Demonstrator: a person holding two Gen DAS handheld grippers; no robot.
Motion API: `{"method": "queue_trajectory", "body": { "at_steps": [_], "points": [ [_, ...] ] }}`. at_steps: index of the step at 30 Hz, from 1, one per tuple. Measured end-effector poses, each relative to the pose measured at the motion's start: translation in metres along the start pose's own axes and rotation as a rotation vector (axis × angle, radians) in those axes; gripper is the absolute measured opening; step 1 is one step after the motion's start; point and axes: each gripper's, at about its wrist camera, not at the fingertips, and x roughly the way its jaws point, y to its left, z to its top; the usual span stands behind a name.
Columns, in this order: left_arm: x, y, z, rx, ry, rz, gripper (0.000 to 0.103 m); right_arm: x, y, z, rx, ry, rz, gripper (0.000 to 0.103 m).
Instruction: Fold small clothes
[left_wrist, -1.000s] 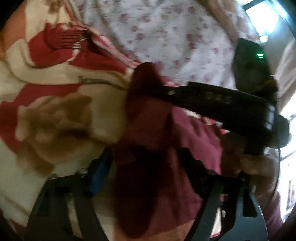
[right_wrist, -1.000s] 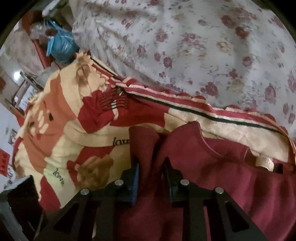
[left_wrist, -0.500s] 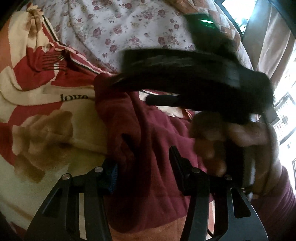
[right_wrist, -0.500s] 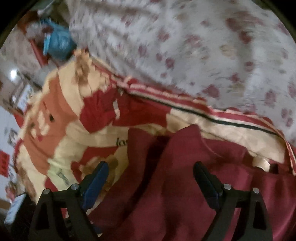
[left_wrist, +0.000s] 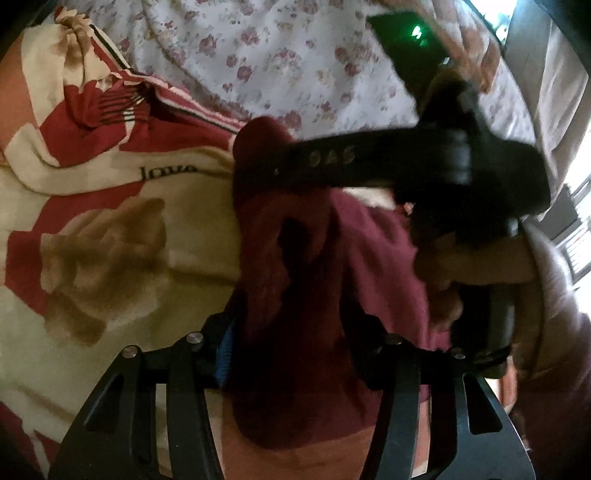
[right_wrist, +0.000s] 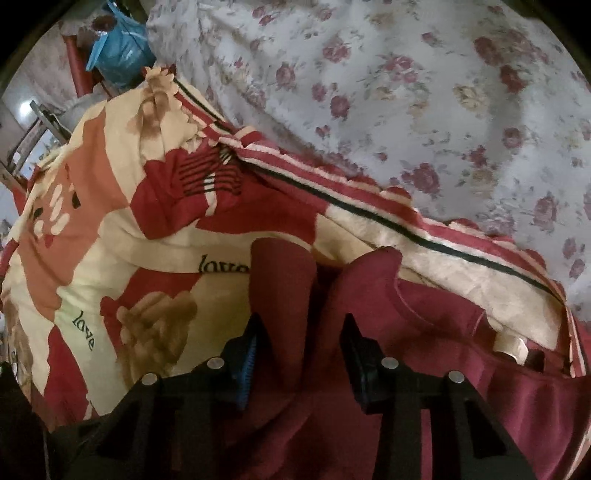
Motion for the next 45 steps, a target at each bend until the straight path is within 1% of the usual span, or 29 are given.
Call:
{"method": "queue_trajectory", "body": {
  "at_steps": [4, 11, 29, 36, 40, 45],
  "points": [
    [0.006, -0.003, -0.005, 0.018, 0.012, 0.036, 0.052, -0.002, -0.003, -0.003, 0.02, -0.007, 0.008, 0.04],
    [0.012, 0.002, -0.006, 0.002, 0.022, 0.051, 0.052, -0.005, -0.008, -0.007, 0.039, -0.008, 0.014, 0.04],
    [0.017, 0.005, -0.004, 0.007, 0.023, 0.062, 0.052, -0.006, -0.01, -0.013, 0.079, -0.015, 0.031, 0.04],
    [0.018, 0.006, -0.004, 0.006, 0.023, 0.059, 0.052, -0.007, -0.009, -0.014, 0.074, -0.023, 0.028, 0.04],
    [0.019, 0.008, -0.005, -0.01, 0.019, 0.05, 0.052, -0.01, -0.008, -0.014, 0.071, -0.025, 0.028, 0.04],
    [0.02, 0.007, -0.006, -0.001, 0.014, 0.06, 0.052, -0.011, -0.009, -0.015, 0.08, -0.023, 0.029, 0.04]
  ]
}}
